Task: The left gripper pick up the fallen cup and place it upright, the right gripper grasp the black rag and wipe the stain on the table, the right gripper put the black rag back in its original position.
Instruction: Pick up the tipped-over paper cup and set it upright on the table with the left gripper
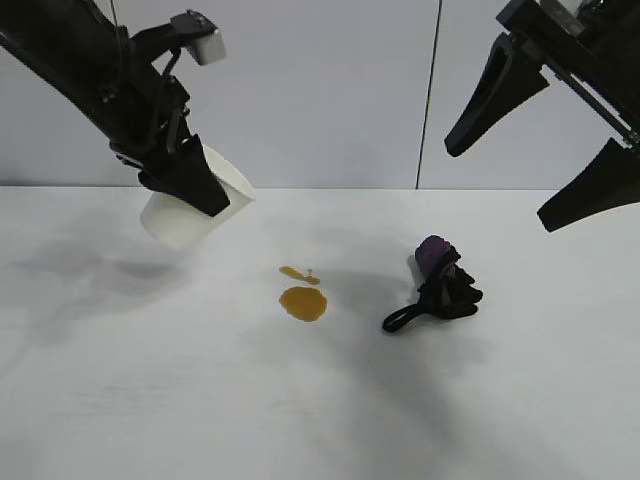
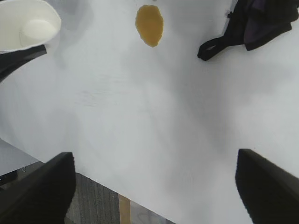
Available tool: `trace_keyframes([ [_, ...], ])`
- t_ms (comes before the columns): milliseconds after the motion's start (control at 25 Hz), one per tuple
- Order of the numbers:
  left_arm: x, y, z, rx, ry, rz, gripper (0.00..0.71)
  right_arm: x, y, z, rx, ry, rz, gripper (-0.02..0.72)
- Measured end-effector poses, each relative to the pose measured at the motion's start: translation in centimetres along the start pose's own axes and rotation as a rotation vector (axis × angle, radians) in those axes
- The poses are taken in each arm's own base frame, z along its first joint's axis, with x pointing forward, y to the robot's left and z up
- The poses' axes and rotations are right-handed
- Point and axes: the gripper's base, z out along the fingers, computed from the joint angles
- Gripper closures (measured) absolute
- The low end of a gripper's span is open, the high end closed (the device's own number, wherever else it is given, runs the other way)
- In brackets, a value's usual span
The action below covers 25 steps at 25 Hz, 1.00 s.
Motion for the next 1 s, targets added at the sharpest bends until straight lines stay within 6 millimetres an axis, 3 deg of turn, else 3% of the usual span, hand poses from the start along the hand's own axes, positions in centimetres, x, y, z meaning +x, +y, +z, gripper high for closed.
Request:
trace_keyframes([
  [240, 1.1, 2.3, -2.5, 0.031, -0.209, 0.002, 0.282, 0.0, 0.0, 0.0, 0.000, 0.000, 0.000, 0.066],
  [440, 3.6, 3.4, -3.8, 0.022, -0.318, -0.004, 0.282, 0.0, 0.0, 0.0, 0.000, 0.000, 0.000, 0.066],
  [720, 8.6, 2.8, -3.4, -0.023, -0.340, -0.006, 0.282, 0.0, 0.0, 0.0, 0.000, 0.000, 0.000, 0.066],
  [1000, 10.4, 2.0, -2.7, -0.134, -0.410, -0.006, 0.282, 0.0, 0.0, 0.0, 0.000, 0.000, 0.000, 0.066],
])
